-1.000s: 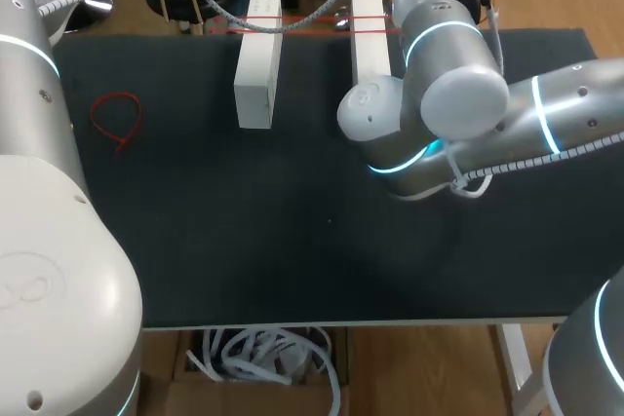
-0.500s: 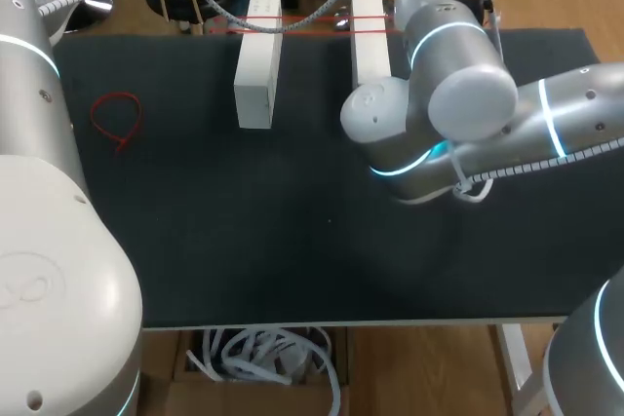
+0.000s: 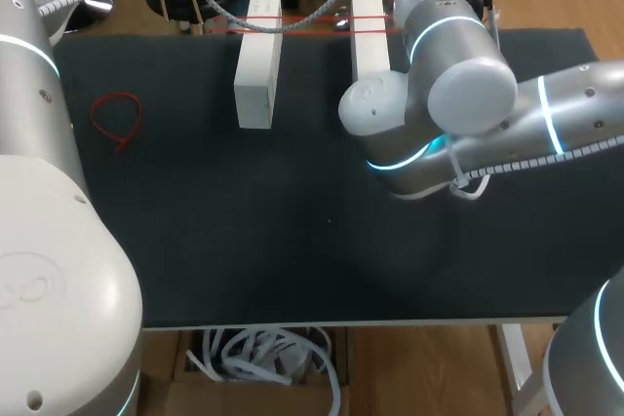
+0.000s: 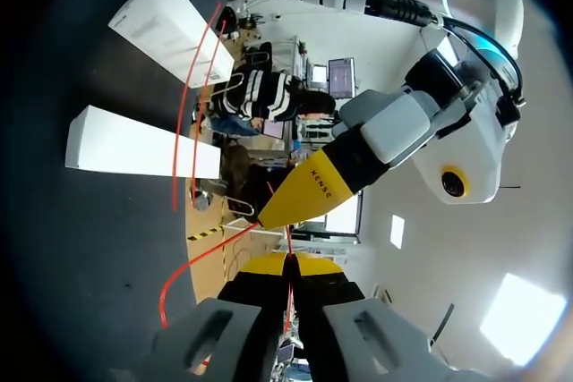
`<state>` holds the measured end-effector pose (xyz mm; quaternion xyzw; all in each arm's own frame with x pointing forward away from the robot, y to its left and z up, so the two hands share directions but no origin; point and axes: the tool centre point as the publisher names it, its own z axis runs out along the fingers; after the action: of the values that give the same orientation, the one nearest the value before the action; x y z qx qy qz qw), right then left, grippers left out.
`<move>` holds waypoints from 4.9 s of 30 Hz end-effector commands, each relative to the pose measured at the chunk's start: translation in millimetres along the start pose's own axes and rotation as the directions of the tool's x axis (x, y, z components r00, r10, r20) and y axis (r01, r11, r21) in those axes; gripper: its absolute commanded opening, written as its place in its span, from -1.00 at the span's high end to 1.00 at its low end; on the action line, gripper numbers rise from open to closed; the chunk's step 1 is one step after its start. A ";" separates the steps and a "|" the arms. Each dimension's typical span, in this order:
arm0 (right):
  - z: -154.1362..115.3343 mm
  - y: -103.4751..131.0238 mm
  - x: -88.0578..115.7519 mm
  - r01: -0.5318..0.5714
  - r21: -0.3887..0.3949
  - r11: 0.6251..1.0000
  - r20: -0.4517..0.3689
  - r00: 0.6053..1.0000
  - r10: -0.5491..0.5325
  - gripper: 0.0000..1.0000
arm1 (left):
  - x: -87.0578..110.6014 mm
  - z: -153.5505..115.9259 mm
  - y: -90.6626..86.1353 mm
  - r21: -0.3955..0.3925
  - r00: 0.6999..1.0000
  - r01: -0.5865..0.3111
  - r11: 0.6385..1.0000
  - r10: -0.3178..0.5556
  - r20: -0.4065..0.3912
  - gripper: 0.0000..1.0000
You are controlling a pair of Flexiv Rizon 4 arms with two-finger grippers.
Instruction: Grab the tape and strap the tape.
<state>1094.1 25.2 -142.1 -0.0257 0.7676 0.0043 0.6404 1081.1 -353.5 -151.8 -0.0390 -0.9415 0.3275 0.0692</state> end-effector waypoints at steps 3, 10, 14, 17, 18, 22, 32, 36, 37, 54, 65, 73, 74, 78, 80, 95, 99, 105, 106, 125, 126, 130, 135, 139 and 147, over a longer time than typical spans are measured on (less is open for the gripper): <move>0.6 0.4 -5.6 -0.007 -0.011 1.000 -0.020 1.000 0.006 1.00 | -0.3 -0.6 -0.8 -0.004 1.000 0.001 1.000 -0.001 -0.002 1.00; 1.1 2.5 -6.0 -0.012 -0.029 1.000 -0.037 0.999 0.011 1.00 | -0.3 -0.6 -0.8 -0.004 1.000 0.001 1.000 -0.001 -0.002 1.00; 1.4 3.1 -5.6 -0.011 -0.039 0.999 -0.043 0.999 0.009 1.00 | -0.3 -0.6 -0.8 -0.004 1.000 0.001 1.000 -0.001 -0.002 1.00; 1.1 3.9 -5.9 -0.008 -0.047 0.999 -0.045 0.999 0.006 1.00 | -0.3 -0.6 -0.8 -0.004 1.000 0.001 1.000 -0.001 -0.002 1.00; 1.1 4.1 -5.9 -0.006 -0.051 0.999 -0.047 0.999 0.003 1.00 | -0.3 -0.6 -0.8 -0.004 1.000 0.001 1.000 -0.001 -0.002 1.00; 0.9 5.0 -5.8 -0.004 -0.061 0.998 -0.053 0.999 0.001 1.00 | -0.3 -0.6 -0.8 -0.004 1.000 0.001 1.000 -0.001 -0.002 1.00; -2.1 3.2 -6.4 -0.027 -0.057 0.998 -0.058 0.998 0.023 1.00 | -0.3 -0.6 -0.8 -0.004 1.000 0.001 1.000 -0.001 -0.002 1.00; -2.8 0.6 -7.4 -0.033 -0.036 0.999 -0.048 0.998 0.031 1.00 | -0.3 -0.6 -0.8 -0.004 1.000 0.001 1.000 -0.001 -0.002 1.00; -2.6 -0.3 -7.6 -0.033 -0.034 0.999 -0.047 0.998 0.031 1.00 | -0.3 -0.6 -0.8 -0.004 1.000 0.001 1.000 -0.001 -0.002 1.00; -2.4 -3.6 -6.7 -0.044 -0.022 0.999 -0.050 0.998 0.043 0.38 | -0.3 -0.6 -0.8 -0.004 1.000 0.001 1.000 -0.001 -0.002 1.00; -15.0 -20.7 -0.9 -0.063 -0.030 0.998 -0.082 0.995 0.061 0.47 | -0.3 -0.6 -0.8 -0.004 1.000 0.001 1.000 -0.001 -0.002 1.00; -39.5 -25.4 2.0 -0.090 -0.103 0.991 -0.121 0.990 0.078 0.44 | -0.3 -0.6 -0.8 -0.004 1.000 0.001 1.000 -0.001 -0.002 1.00; -41.9 -27.3 2.3 -0.094 -0.105 0.990 -0.122 0.989 0.081 0.44 | -0.3 -0.6 -0.8 -0.004 1.000 0.001 1.000 -0.001 -0.002 1.00; -50.1 -35.9 0.2 -0.106 -0.137 0.985 -0.126 0.988 0.089 0.49 | -0.3 -0.6 -0.8 -0.004 1.000 0.001 1.000 -0.001 -0.002 1.00; -54.9 -41.9 -1.9 -0.110 -0.158 0.981 -0.129 0.988 0.090 0.47 | -0.3 -0.6 -0.8 -0.004 1.000 0.001 1.000 -0.001 -0.002 1.00; -65.2 -131.6 3.3 -0.148 -0.160 0.976 -0.177 0.977 0.120 0.44 | -0.3 -0.6 -0.8 -0.004 1.000 0.001 1.000 -0.001 -0.002 1.00; -54.4 -152.1 7.9 -0.156 -0.147 0.977 -0.178 0.976 0.129 0.43 | -0.3 -0.6 -0.8 -0.004 1.000 0.001 1.000 -0.001 -0.002 1.00; -41.1 -172.9 13.3 -0.208 -0.122 0.971 -0.210 0.961 0.179 0.39 | -0.3 -0.6 -0.8 -0.004 1.000 0.001 1.000 -0.001 -0.002 1.00; -38.8 -174.7 14.2 -0.202 -0.132 0.971 -0.205 0.963 0.172 0.38 | -0.3 -0.6 -0.8 -0.004 1.000 0.001 1.000 -0.001 -0.002 1.00; -21.7 -181.7 13.9 -0.227 -0.212 0.951 -0.223 0.958 0.179 -1.00 | -0.3 -0.6 -0.8 -0.004 1.000 0.001 1.000 -0.001 -0.002 1.00; -21.7 -181.7 13.9 -0.227 -0.212 0.951 -0.223 0.958 0.179 -1.00 | -0.3 -0.6 -0.8 -0.004 1.000 0.001 1.000 -0.001 -0.002 1.00; -21.7 -181.7 13.9 -0.227 -0.212 0.951 -0.223 0.958 0.179 -1.00 | -0.2 -14.3 4.7 -0.046 0.999 0.026 0.999 -0.024 0.035 1.00; -21.7 -181.7 13.9 -0.227 -0.212 0.951 -0.223 0.958 0.179 -1.00 | 7.9 -73.9 50.4 -0.225 0.966 0.244 0.943 -0.215 0.145 1.00; -21.7 -181.7 13.9 -0.227 -0.212 0.951 -0.223 0.958 0.179 -1.00 | 29.6 -137.2 105.7 -0.233 0.880 0.461 0.856 -0.407 0.244 1.00; -21.7 -181.7 13.9 -0.227 -0.212 0.951 -0.223 0.958 0.179 -1.00 | 72.1 -206.2 205.2 -0.387 0.675 0.720 0.576 -0.712 0.195 1.00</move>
<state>1078.6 -156.8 -148.1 -0.0207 0.8194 0.1589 0.5504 1074.4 -136.5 -117.2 0.1858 -0.9680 0.1430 0.0893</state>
